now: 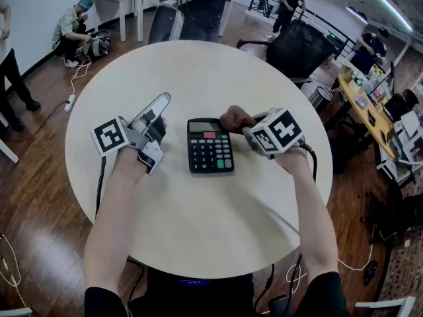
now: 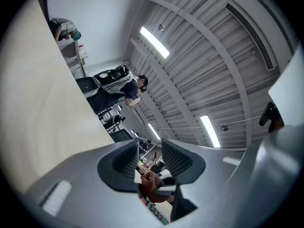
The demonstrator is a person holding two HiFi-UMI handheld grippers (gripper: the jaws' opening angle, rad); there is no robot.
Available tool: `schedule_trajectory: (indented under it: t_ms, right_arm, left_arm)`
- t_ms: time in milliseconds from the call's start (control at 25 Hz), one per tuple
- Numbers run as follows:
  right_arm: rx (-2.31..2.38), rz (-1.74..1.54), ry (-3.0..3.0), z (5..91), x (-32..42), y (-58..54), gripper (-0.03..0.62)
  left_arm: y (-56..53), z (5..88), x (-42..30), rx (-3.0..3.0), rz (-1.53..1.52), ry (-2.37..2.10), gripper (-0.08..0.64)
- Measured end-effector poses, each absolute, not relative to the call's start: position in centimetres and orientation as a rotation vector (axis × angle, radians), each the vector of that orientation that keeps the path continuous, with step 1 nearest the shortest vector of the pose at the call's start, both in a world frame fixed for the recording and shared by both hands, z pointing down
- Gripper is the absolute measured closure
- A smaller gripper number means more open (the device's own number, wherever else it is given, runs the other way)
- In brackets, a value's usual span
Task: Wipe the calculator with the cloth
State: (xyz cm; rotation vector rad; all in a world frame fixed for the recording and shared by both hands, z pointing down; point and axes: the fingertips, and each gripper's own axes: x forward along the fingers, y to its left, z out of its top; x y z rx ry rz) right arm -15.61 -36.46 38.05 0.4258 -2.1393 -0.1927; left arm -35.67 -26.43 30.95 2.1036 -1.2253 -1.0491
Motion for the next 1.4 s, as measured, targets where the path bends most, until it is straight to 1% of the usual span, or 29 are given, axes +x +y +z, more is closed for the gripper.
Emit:
schedule_trajectory:
  t_ms: [160,320,440,600,760,840,1000,1120,1240,1400]
  right_arm:
    - [0.241,-0.192,-2.29,36.2,-20.1,-31.8,0.502]
    - [0.064,-0.269,-2.251,37.9,-24.5,-28.3,0.502]
    - [0.103,-0.251,-2.217,38.4,-24.0,-29.7,0.502]
    - [0.28,-0.215,-2.153,38.3,-19.4,-33.9,0.502]
    - [0.455,-0.296,-2.072,37.5,-15.3,-36.8,0.502]
    - [0.406,-0.343,-2.123,36.5,-16.3,-35.3,0.502]
    - [0.234,-0.515,-2.215,34.9,-22.3,-30.5,0.502]
    - [0.174,-0.628,-2.152,36.0,-25.8,-29.4,0.502]
    - [0.102,-0.656,-2.07,37.7,-26.3,-28.3,0.502]
    - [-0.003,-0.602,-2.033,38.7,-24.2,-25.0,0.502]
  left_arm:
    - [-26.4,30.4,-35.4,2.104,-1.058,-1.206,0.425]
    - [-26.3,30.6,-35.5,2.108,-1.083,-1.202,0.425]
    - [-26.4,30.9,-35.6,2.099,-1.082,-1.214,0.425]
    - [-26.4,31.0,-35.8,2.078,-1.064,-1.23,0.425]
    - [-26.3,30.9,-35.7,2.099,-1.039,-1.239,0.426]
    - [-26.4,30.9,-35.6,2.093,-1.041,-1.235,0.43]
    - [-26.2,30.6,-35.7,2.096,-1.074,-1.221,0.43]
    - [-26.2,30.5,-35.6,2.096,-1.088,-1.214,0.43]
    - [-26.2,30.8,-35.6,2.079,-1.087,-1.224,0.43]
    - [-26.1,30.9,-35.8,2.062,-1.078,-1.232,0.43]
